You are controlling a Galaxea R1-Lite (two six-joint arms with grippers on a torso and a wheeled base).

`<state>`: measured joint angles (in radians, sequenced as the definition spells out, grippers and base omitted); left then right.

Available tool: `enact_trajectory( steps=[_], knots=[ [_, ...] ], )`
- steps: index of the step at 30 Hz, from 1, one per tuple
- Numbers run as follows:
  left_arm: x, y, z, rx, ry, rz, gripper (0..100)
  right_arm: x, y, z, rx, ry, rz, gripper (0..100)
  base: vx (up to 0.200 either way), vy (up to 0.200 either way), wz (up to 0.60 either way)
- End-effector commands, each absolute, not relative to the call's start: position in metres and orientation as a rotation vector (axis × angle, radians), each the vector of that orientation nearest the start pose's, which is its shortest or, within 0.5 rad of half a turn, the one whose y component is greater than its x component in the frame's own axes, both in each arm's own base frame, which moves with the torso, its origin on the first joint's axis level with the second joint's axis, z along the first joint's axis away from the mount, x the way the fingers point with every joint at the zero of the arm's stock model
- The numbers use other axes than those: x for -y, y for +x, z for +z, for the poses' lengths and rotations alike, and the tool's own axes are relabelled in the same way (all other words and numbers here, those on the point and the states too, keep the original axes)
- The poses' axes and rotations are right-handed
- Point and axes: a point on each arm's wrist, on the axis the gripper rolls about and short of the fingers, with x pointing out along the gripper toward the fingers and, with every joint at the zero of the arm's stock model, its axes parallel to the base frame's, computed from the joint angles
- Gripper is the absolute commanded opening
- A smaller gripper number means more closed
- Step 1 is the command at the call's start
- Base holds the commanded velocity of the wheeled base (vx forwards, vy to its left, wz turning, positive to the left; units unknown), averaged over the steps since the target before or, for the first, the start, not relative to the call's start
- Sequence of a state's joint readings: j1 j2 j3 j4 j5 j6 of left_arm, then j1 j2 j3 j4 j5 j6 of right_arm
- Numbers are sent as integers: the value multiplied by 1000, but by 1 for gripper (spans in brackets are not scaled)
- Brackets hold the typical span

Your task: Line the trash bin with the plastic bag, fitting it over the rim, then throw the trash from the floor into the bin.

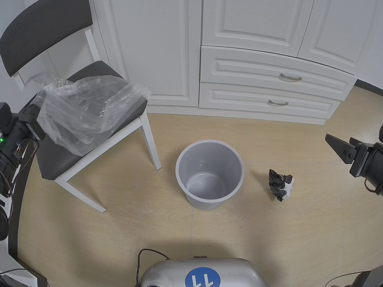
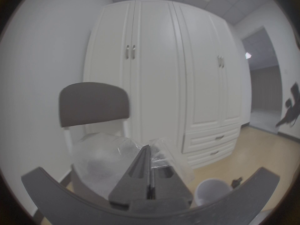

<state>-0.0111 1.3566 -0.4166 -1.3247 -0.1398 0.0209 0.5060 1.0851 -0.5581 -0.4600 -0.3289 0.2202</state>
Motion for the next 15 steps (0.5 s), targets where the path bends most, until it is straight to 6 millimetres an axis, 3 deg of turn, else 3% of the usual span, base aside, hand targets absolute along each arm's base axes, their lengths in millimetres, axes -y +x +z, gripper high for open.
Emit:
enact_trajectory(
  steps=[1, 6, 15],
  knots=[
    [50, 175, 271, 510, -73, -328, 0, -68, 134, 225, -115, 159, 197, 100, 0, 0, 0],
    [63, 168, 278, 538, -126, -323, 0, -72, 134, 221, -137, 152, 219, 100, 0, 0, 0],
    [77, 159, 282, 553, -136, -390, 0, -99, 156, 194, -183, 137, 278, 100, 0, 0, 0]
  ],
)
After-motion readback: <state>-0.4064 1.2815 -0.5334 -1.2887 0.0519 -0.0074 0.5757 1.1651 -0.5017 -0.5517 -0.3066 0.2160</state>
